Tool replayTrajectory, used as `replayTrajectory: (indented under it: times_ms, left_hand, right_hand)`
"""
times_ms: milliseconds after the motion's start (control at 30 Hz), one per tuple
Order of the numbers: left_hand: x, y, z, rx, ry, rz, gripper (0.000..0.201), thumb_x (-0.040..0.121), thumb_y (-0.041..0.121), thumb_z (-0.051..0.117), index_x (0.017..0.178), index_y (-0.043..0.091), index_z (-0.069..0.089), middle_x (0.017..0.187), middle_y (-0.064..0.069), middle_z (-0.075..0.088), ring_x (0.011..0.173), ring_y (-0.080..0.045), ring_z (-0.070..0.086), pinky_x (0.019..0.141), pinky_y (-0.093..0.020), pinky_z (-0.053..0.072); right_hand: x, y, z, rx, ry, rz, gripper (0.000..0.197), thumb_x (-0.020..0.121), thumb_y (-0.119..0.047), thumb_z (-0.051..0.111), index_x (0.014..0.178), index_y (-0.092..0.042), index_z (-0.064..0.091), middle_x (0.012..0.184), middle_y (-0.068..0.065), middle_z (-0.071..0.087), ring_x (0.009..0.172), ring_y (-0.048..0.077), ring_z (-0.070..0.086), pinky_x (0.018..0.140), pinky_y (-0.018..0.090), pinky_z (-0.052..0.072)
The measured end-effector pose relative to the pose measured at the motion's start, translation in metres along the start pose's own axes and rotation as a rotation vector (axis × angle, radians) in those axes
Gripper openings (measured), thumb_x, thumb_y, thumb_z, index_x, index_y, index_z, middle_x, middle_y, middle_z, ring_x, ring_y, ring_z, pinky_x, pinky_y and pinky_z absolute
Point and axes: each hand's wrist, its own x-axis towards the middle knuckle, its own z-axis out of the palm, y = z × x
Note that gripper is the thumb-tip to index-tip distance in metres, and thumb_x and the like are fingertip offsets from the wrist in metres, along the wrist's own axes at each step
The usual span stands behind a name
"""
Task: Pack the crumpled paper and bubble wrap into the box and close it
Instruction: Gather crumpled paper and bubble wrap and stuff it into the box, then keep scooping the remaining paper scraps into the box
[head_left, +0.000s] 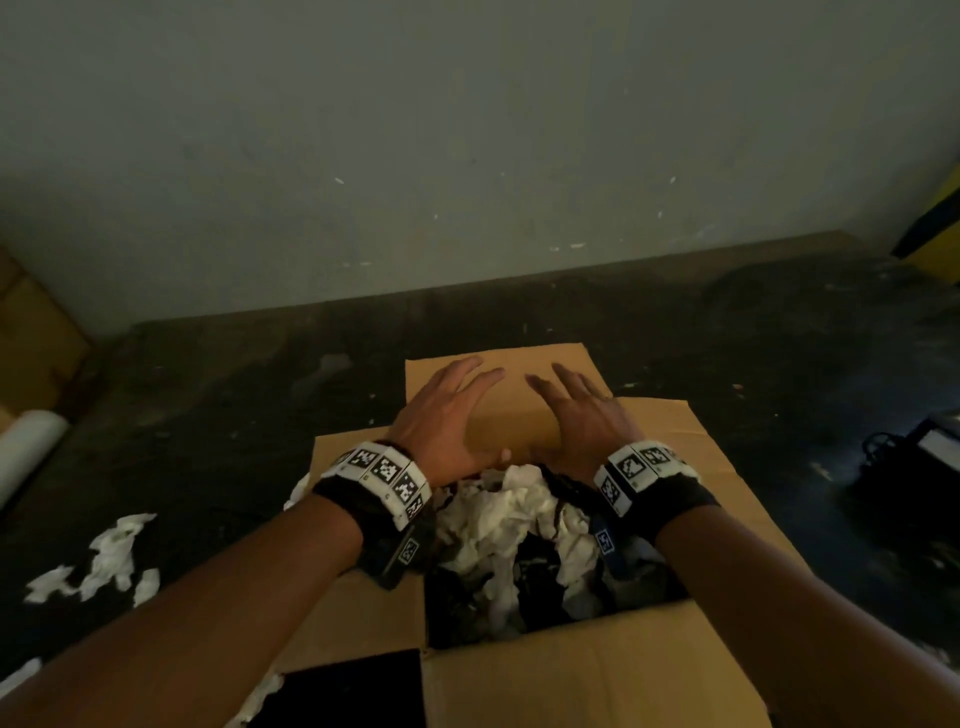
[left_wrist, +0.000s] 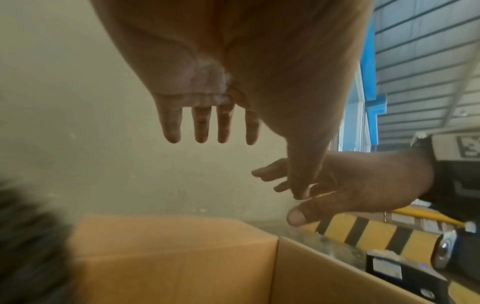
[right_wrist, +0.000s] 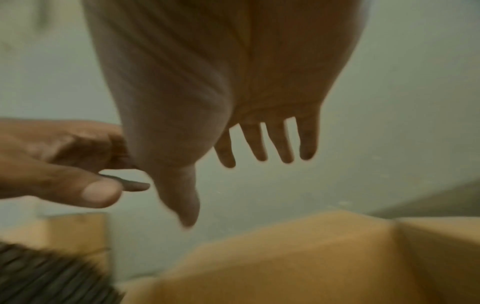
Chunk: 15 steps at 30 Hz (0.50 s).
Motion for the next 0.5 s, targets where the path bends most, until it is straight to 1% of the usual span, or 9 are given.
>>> replayTrajectory:
  times_ms: [100,167,233,300,367,433,500]
  left_hand:
    - [-0.038,-0.018,-0.019,-0.001,0.044,-0.035,0.098,0.081,0.057,0.075,0.159,0.035,0.019,0.167,0.005,0.009,0.152,-0.021,0.015,0.118,-0.048,0.032]
    - [-0.070,-0.033,-0.030,-0.016,0.084,-0.056,0.094,0.083,0.055,0.073,0.158,0.036,0.020,0.167,0.008,0.008,0.153,-0.018,0.012,0.117,-0.046,0.032]
    - [-0.107,-0.050,-0.042,-0.027,0.145,-0.091,0.091,0.084,0.052,0.073,0.158,0.039,0.021,0.166,0.011,0.009,0.153,-0.014,0.010,0.116,-0.040,0.029]
    - [-0.149,-0.069,-0.052,-0.051,0.212,-0.130,0.090,0.084,0.049,0.075,0.157,0.040,0.023,0.165,0.012,0.015,0.153,-0.012,0.012,0.116,-0.036,0.027]
    - [-0.195,-0.090,-0.059,-0.072,0.266,-0.175,0.089,0.083,0.046,0.077,0.157,0.036,0.028,0.163,0.010,0.021,0.153,-0.013,0.017,0.119,-0.035,0.027]
    - [-0.242,-0.112,-0.062,-0.072,0.293,-0.240,0.088,0.083,0.045,0.077,0.156,0.035,0.031,0.162,0.009,0.025,0.152,-0.012,0.021,0.119,-0.032,0.028]
    - [-0.290,-0.132,-0.063,-0.065,0.303,-0.312,0.086,0.084,0.046,0.077,0.156,0.034,0.032,0.161,0.008,0.028,0.150,-0.012,0.026,0.116,-0.029,0.030]
  right_hand:
    - [-0.013,-0.038,-0.004,0.045,0.092,-0.065,0.088,0.089,-0.056,0.060,0.156,-0.038,0.005,0.167,0.001,-0.002,0.151,0.029,0.009,0.114,0.052,0.029]
    - [-0.022,-0.068,-0.004,0.080,0.118,-0.125,0.086,0.090,-0.056,0.058,0.156,-0.038,0.005,0.167,0.001,-0.003,0.151,0.028,0.007,0.115,0.051,0.028]
    - [-0.029,-0.101,0.001,0.121,0.143,-0.189,0.084,0.091,-0.056,0.056,0.156,-0.037,0.007,0.167,0.001,-0.002,0.152,0.027,0.006,0.117,0.051,0.028]
    - [-0.034,-0.138,0.010,0.156,0.179,-0.264,0.082,0.091,-0.056,0.055,0.156,-0.035,0.010,0.167,0.002,0.002,0.151,0.027,0.008,0.115,0.050,0.030]
    - [-0.040,-0.179,0.023,0.178,0.213,-0.361,0.082,0.091,-0.055,0.056,0.157,-0.032,0.014,0.166,0.004,0.008,0.151,0.028,0.012,0.115,0.048,0.030]
    - [-0.045,-0.221,0.040,0.215,0.208,-0.451,0.082,0.089,-0.052,0.057,0.157,-0.030,0.017,0.166,0.005,0.010,0.151,0.029,0.014,0.117,0.047,0.029]
    - [-0.054,-0.264,0.062,0.260,0.180,-0.531,0.080,0.088,-0.053,0.055,0.156,-0.029,0.020,0.165,0.006,0.013,0.150,0.029,0.017,0.116,0.049,0.031]
